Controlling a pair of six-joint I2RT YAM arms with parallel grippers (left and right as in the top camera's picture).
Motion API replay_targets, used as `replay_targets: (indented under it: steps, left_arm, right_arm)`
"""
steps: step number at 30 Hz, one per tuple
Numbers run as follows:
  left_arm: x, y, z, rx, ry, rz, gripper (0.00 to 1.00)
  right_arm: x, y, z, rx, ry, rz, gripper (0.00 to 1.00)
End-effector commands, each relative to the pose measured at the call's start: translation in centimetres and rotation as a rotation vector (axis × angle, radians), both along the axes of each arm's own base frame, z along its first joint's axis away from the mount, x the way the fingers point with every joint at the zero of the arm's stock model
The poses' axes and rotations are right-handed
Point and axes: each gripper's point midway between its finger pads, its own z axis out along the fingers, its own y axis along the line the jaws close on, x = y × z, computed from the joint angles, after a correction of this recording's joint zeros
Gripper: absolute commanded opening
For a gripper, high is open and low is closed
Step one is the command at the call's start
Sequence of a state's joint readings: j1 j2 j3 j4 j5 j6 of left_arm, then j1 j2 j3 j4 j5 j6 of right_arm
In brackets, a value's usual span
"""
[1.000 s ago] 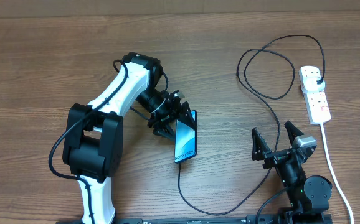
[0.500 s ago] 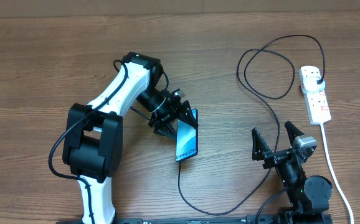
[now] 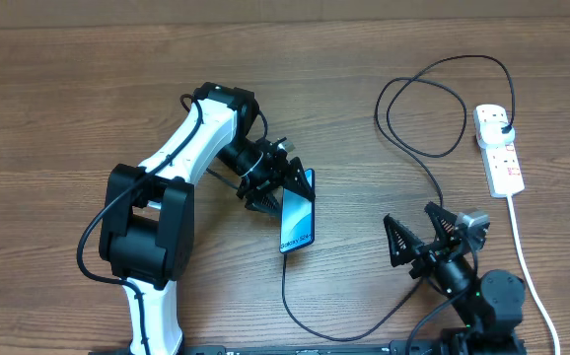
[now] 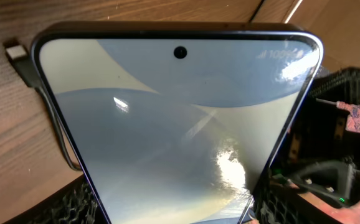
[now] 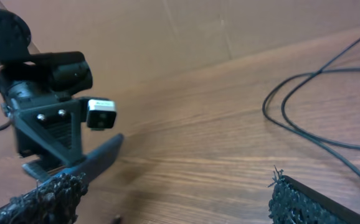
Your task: Plug charger to phone and switch on socket
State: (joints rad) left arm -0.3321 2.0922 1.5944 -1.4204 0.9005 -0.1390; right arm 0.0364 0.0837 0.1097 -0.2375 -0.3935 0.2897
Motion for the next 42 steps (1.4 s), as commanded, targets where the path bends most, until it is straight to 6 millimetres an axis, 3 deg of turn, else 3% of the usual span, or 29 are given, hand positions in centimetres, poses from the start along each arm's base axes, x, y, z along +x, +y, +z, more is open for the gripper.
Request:
replay_targets:
  steps: [1,7,12,17,19,23,29,36,42]
  left_arm:
    - [0.7,-0.9,1.2,-0.071,-0.041,-0.001,0.70]
    - [1.6,-1.3,1.0,-0.098,-0.094,-0.001,0.71]
    - [2.1,-1.9,1.5,-0.151,-0.114,0.007,0.71]
    - [2.3,-3.0,3.1,-0.278,-0.134,0.011,0.71]
    - [2.4,-3.2,3.4,-0.294,-0.127,0.018,0.71]
    - [2.3,-3.3,3.7,-0.316,-0.118,0.026,0.71]
    - [2.4,-3.5,4.1,-0.335,-0.111,0.033,0.71]
    - [2.6,-3.7,4.0,-0.344,-0.135,0.025,0.71]
    - [2.5,-3.8,3.8,-0.334,-0.143,0.013,0.71]
  right_arm:
    - [-0.9,0.5,6.3,0.033,-0.054,0.025,1.00]
    - [-1.8,1.7,10.8,-0.030,0.144,0.117,1.00]
    - [-1.3,2.1,11.2,-0.038,0.441,0.156,1.00]
    - [-1.0,4.6,11.5,0.084,0.661,0.309,1.00]
    - [-0.5,5.4,10.9,0.123,0.712,0.360,0.97]
    - [0.2,5.7,8.3,0.143,0.850,0.362,0.75]
    - [-0.6,7.3,4.6,0.088,1.039,0.424,0.74]
    - [-1.1,10.8,2.3,0.033,1.134,0.512,0.75]
    - [-0.4,12.3,-0.2,-0.051,1.184,0.410,0.74]
